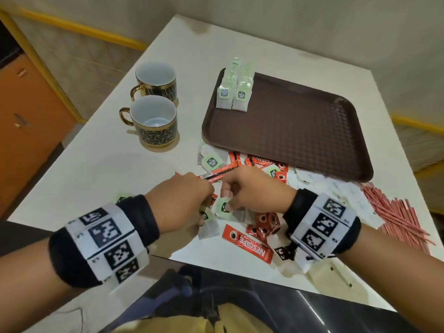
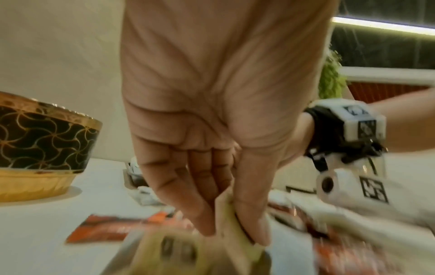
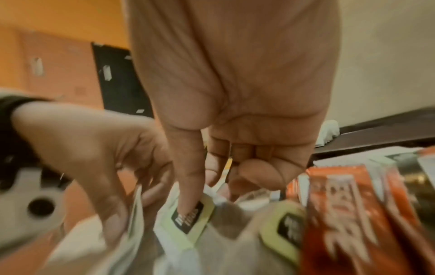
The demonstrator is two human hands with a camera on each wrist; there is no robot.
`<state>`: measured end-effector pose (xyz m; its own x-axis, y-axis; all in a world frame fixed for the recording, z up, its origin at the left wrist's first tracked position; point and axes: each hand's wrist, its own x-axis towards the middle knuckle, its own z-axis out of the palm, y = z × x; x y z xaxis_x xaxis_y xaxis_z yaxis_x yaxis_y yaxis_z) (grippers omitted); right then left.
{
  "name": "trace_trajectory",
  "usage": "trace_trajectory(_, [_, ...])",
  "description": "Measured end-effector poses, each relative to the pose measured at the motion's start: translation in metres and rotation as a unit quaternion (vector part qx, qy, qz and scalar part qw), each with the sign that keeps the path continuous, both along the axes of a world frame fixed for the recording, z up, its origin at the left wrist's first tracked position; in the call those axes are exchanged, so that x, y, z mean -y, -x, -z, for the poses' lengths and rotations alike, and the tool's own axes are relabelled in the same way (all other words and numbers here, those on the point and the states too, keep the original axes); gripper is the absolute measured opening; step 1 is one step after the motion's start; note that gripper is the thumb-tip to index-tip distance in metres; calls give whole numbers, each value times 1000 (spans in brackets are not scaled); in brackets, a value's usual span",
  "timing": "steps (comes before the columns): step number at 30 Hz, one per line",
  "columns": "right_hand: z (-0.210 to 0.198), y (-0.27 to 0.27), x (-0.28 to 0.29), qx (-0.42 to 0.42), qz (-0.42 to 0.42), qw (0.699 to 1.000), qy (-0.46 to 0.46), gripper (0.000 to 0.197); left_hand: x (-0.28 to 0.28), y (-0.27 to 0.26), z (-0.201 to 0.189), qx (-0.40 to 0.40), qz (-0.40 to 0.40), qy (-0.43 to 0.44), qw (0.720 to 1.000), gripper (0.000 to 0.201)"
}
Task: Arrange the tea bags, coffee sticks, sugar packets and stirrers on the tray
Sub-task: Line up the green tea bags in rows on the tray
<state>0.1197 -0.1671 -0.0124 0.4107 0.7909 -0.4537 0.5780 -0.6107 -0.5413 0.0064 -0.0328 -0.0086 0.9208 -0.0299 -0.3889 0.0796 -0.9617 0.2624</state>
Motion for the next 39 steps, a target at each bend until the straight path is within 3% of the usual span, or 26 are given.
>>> trace_trajectory(5, [-51, -41, 9, -103, 112, 981, -117, 11, -20, -25, -52, 35, -21, 57, 997, 21])
trace_trajectory(9, [-73, -93, 5, -82, 225, 947, -214, 9, -44, -79, -96, 154, -48, 3, 987, 12])
trace_trajectory(11, [-69, -119, -6, -68, 275, 929, -239, 18, -52, -115, -102, 192, -62, -32, 979, 8])
trace_trajectory(15, [-39, -158, -37, -52, 315, 922, -219, 24, -57, -181, -84, 143, -77, -80, 983, 22])
trace_trajectory(22, [-6, -196, -73, -28, 313, 938, -145, 30, -67, -249, -40, 52, -87, -125, 987, 19])
trace_trajectory(33, [5, -209, -94, 100, 298, 946, -79, 23, -70, -274, -26, 44, -85, -158, 983, 11])
trace_trajectory(39, [4, -213, -90, 115, 349, 926, -85, 13, -73, -273, -27, 53, -102, -167, 979, 35])
